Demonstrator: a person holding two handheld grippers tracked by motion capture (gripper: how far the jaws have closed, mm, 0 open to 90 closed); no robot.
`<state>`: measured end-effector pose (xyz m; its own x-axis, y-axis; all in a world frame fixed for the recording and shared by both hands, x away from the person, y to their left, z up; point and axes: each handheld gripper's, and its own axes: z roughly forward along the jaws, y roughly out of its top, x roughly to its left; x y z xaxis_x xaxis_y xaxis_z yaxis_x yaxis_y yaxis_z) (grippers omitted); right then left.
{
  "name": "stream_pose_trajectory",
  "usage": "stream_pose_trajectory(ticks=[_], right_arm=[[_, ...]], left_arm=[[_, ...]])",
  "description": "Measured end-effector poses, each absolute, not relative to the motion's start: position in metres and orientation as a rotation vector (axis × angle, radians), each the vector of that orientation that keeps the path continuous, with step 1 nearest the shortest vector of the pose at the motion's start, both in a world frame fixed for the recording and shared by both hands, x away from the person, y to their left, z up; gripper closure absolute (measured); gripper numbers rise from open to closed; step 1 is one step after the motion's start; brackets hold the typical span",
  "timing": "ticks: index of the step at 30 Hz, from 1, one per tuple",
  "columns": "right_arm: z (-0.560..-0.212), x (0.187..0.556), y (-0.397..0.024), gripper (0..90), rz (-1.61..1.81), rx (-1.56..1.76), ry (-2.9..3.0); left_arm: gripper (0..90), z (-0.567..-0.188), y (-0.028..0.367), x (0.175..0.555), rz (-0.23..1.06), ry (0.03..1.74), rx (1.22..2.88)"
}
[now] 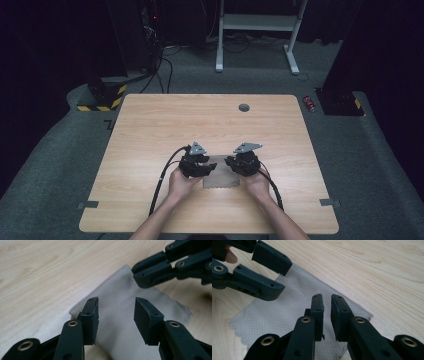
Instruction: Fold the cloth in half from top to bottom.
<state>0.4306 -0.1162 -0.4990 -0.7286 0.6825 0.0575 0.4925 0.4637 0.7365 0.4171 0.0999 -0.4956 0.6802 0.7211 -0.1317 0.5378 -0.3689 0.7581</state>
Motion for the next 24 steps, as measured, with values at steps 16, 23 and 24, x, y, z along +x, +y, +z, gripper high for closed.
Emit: stream_pose_trajectory(ticks=[16, 23, 24], right_arm=[[-0.517, 0.459, -0.125, 79.4, 1.063, 1.176, 2.415], [-0.516, 0.459, -0.123, 73.2, 1.024, 1.173, 2.372], [-0.517, 0.46, -0.123, 72.5, 1.017, 1.182, 2.363]], left_arm=[[55.1, -0.518, 0.112, 0.444, 0.351, 1.105, 2.078], [55.3, -0.517, 0.113, 0.447, 0.38, 1.112, 2.096], [56.4, -0.516, 0.111, 0.447, 0.382, 1.113, 2.107]])
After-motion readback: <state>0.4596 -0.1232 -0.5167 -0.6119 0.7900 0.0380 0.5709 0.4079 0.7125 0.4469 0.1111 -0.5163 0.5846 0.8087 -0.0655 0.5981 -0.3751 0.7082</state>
